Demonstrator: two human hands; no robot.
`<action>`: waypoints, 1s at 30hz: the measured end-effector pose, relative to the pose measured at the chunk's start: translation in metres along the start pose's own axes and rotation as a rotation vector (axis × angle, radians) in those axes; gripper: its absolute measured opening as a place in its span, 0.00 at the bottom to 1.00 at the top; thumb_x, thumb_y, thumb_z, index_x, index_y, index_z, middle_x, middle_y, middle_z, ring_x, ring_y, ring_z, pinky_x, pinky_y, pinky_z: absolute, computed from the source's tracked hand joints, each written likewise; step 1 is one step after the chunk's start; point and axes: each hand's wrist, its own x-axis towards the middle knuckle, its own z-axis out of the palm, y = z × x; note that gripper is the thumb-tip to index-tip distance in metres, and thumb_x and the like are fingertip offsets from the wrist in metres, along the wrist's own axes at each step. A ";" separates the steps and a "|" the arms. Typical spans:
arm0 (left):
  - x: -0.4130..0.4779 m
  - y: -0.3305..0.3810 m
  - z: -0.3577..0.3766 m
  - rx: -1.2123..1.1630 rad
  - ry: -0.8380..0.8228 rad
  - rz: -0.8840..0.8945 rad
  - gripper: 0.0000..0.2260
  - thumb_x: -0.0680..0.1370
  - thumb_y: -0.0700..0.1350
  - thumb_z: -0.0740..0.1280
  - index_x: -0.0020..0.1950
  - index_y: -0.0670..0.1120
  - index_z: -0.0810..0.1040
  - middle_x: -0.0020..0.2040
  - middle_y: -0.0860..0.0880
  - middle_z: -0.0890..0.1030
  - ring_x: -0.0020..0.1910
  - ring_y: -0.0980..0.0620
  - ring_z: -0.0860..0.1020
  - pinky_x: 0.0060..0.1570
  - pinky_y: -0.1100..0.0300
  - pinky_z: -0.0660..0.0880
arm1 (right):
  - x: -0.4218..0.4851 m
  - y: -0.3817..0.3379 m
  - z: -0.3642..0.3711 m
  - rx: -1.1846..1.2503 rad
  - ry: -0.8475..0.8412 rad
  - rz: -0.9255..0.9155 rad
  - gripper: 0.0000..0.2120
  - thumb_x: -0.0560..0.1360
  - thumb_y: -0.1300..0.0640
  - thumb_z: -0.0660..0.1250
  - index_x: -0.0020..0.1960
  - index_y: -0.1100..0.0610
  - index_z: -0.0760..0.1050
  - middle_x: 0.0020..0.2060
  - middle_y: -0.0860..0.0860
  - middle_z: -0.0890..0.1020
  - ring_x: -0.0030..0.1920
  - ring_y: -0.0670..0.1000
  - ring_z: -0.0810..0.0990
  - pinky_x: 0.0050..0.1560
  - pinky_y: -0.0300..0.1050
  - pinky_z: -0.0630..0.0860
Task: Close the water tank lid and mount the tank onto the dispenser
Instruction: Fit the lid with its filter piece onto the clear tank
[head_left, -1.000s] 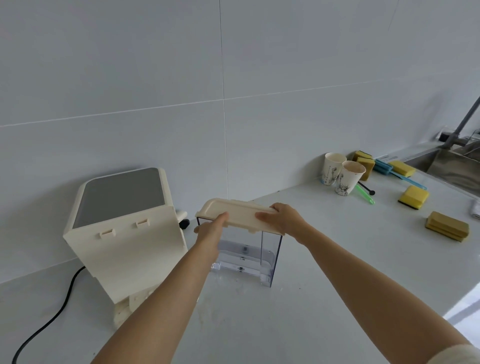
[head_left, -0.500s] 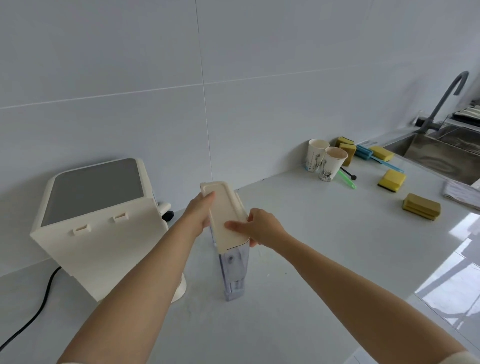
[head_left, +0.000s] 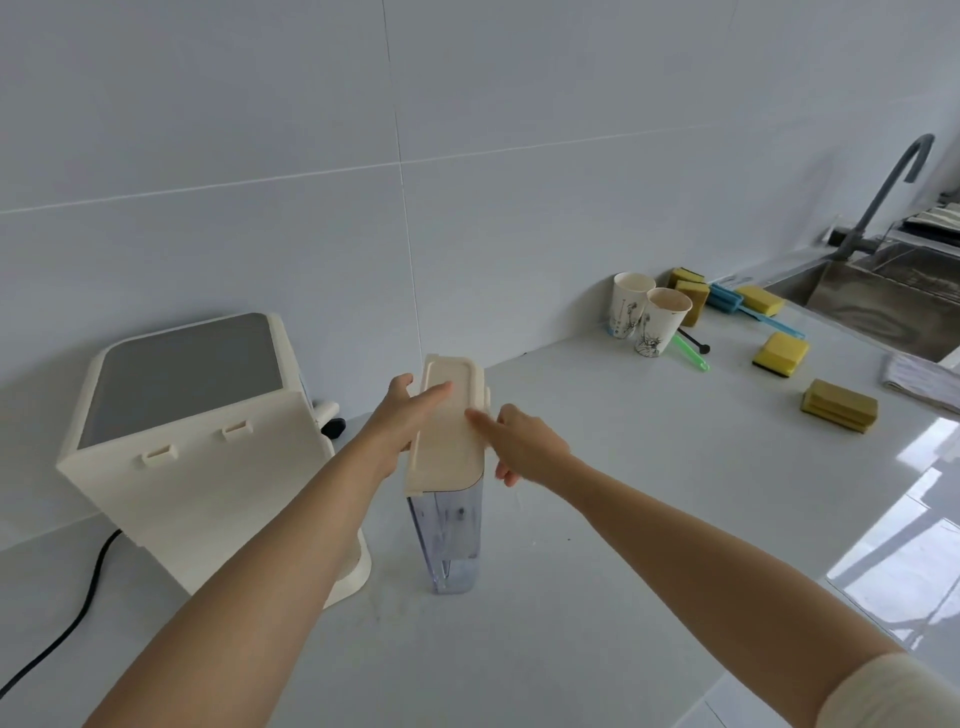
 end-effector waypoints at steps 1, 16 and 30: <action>-0.007 -0.001 0.000 0.014 0.013 0.028 0.33 0.75 0.55 0.64 0.75 0.49 0.52 0.67 0.45 0.69 0.60 0.47 0.71 0.55 0.56 0.68 | 0.006 0.001 -0.004 -0.035 0.060 -0.005 0.27 0.74 0.36 0.48 0.54 0.58 0.65 0.43 0.57 0.82 0.43 0.57 0.82 0.53 0.53 0.76; -0.048 -0.027 0.028 0.479 0.198 0.128 0.41 0.61 0.58 0.75 0.67 0.45 0.61 0.63 0.46 0.72 0.59 0.44 0.73 0.55 0.48 0.74 | 0.061 -0.044 -0.014 -0.115 -0.072 -0.320 0.21 0.78 0.49 0.49 0.70 0.48 0.61 0.69 0.58 0.64 0.69 0.60 0.62 0.68 0.55 0.62; -0.041 -0.024 0.020 0.558 0.161 0.095 0.37 0.62 0.55 0.75 0.65 0.47 0.63 0.58 0.47 0.77 0.56 0.44 0.75 0.49 0.52 0.74 | 0.063 -0.048 -0.019 -0.266 -0.061 -0.267 0.20 0.76 0.44 0.50 0.67 0.45 0.62 0.63 0.57 0.70 0.61 0.60 0.70 0.59 0.54 0.70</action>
